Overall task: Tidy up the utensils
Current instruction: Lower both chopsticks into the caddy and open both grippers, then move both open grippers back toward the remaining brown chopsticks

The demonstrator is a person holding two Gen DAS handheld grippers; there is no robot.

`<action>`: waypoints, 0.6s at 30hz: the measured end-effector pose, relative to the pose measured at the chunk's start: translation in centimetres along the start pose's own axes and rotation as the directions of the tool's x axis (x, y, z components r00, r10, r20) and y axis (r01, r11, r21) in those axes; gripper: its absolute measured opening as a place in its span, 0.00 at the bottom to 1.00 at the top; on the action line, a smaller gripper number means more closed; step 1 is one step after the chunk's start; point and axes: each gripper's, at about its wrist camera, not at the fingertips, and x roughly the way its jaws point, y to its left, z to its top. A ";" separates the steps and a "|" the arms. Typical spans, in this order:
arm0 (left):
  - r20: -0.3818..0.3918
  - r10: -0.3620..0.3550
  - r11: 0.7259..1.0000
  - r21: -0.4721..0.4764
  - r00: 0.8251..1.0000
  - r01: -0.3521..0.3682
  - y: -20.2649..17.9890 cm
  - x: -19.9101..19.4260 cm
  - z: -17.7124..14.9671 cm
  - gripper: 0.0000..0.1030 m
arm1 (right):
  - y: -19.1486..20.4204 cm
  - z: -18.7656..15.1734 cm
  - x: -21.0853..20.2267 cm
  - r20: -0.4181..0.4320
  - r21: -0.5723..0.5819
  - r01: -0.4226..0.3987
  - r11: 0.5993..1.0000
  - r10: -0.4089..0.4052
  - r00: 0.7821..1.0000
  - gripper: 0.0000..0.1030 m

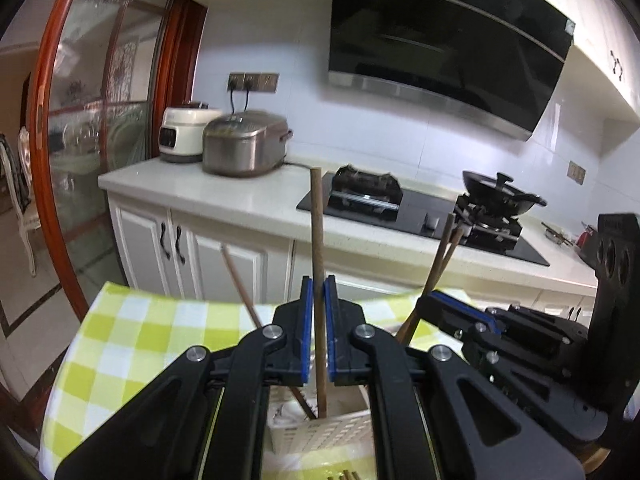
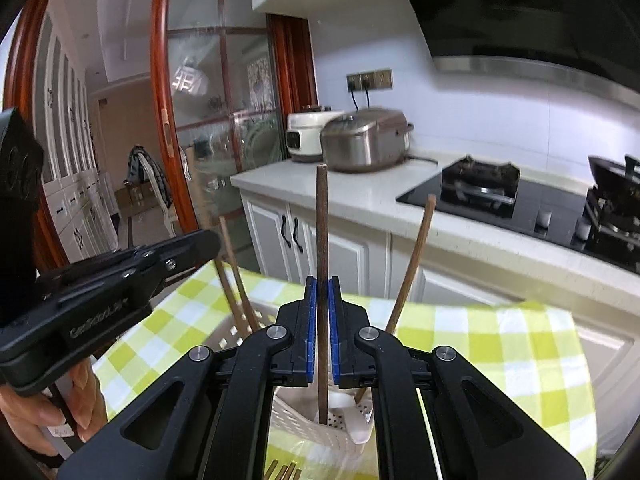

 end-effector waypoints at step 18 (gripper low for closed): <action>0.101 0.161 0.987 0.001 0.982 -0.162 0.8 -6.6 -3.2 0.79 | -0.6 -1.6 -5.1 0.032 0.053 0.058 0.997 -0.060 0.998 0.22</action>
